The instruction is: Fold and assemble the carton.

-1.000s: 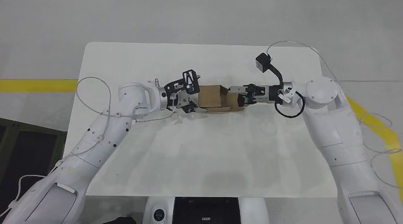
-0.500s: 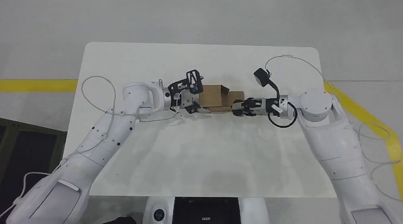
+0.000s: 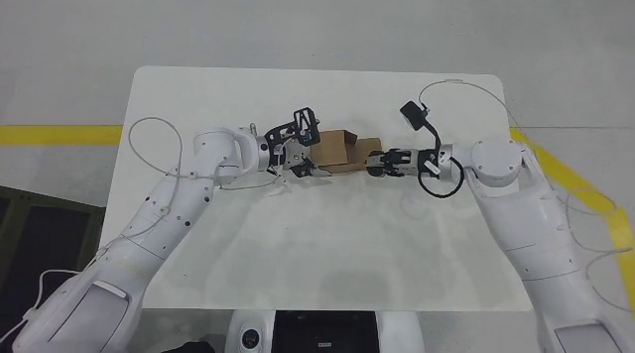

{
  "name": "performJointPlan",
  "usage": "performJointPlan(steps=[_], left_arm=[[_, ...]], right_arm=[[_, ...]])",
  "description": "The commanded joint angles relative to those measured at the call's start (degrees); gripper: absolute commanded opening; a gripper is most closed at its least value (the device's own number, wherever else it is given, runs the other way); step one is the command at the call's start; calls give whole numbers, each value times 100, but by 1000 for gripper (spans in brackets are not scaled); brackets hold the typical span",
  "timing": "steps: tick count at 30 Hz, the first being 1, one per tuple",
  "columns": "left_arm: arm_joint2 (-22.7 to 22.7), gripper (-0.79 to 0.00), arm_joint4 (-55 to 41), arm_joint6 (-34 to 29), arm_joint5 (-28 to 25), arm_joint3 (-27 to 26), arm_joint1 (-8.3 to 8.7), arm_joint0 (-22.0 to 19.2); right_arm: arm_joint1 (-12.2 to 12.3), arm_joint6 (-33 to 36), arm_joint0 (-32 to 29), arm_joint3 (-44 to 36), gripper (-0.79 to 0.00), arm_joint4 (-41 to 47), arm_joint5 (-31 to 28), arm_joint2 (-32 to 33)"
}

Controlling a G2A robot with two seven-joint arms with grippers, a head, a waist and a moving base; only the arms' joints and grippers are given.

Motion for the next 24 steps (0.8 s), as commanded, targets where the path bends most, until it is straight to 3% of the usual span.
performJointPlan(steps=[1, 8, 24], left_arm=[[-5, 0, -12, -16, -4, 7, -6, 1], [0, 0, -66, -86, -15, 33, -37, 1], [-162, 0, -311, -201, -317, 271, -38, -13]], right_arm=[[34, 75, -54, -96, -785, -139, 122, 30], [-4, -118, -4, 230, -785, -85, 89, -223], [-417, -367, 1048, 1474, -785, 555, -840, -1339]])
